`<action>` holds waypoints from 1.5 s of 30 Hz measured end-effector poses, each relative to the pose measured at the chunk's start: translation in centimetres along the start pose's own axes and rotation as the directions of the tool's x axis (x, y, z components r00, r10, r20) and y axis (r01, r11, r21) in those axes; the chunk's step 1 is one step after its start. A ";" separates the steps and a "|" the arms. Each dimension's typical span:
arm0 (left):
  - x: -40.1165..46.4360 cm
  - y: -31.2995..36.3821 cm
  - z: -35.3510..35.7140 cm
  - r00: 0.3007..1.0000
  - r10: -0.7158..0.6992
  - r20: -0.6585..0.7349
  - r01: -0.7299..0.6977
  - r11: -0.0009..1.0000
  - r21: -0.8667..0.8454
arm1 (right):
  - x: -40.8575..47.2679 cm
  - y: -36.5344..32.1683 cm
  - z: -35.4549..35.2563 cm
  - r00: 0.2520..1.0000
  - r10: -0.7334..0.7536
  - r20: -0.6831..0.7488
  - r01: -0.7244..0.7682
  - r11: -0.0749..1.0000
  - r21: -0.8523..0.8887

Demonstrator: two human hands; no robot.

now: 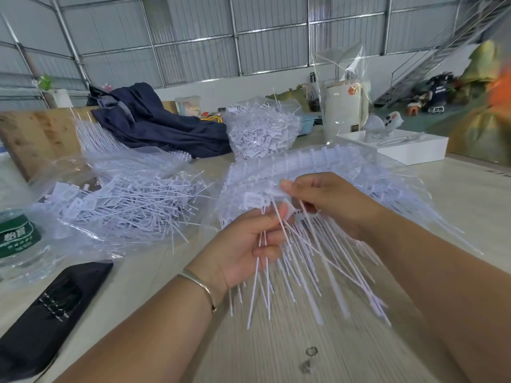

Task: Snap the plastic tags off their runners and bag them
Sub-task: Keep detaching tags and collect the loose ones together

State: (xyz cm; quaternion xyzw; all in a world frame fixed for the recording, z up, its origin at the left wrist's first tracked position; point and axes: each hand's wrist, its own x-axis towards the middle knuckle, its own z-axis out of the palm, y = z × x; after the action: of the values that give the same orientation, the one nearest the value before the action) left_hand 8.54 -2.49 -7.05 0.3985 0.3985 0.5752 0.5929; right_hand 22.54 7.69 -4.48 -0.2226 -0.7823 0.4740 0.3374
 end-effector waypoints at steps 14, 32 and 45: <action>0.4 0.9 -1.7 0.931 -0.013 -0.365 0.021 1.000 0.019 | 0.2 1.1 0.4 0.999 -0.019 -0.047 0.014 0.995 -0.101; 0.2 0.6 -2.1 0.972 -0.031 -0.233 0.016 0.998 -0.066 | 0.3 1.7 0.0 0.998 -0.036 0.060 0.054 0.947 -0.318; 0.2 0.7 -2.2 0.963 -0.080 -0.258 0.113 0.987 0.115 | 0.2 1.7 0.2 0.982 -0.185 0.045 0.186 0.890 -0.416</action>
State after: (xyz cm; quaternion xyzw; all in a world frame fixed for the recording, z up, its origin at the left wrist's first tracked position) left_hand 6.26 -2.21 -7.17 0.3396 0.5261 0.5648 0.5376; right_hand 22.33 8.53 -5.99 -0.2131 -0.8839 0.2615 0.3240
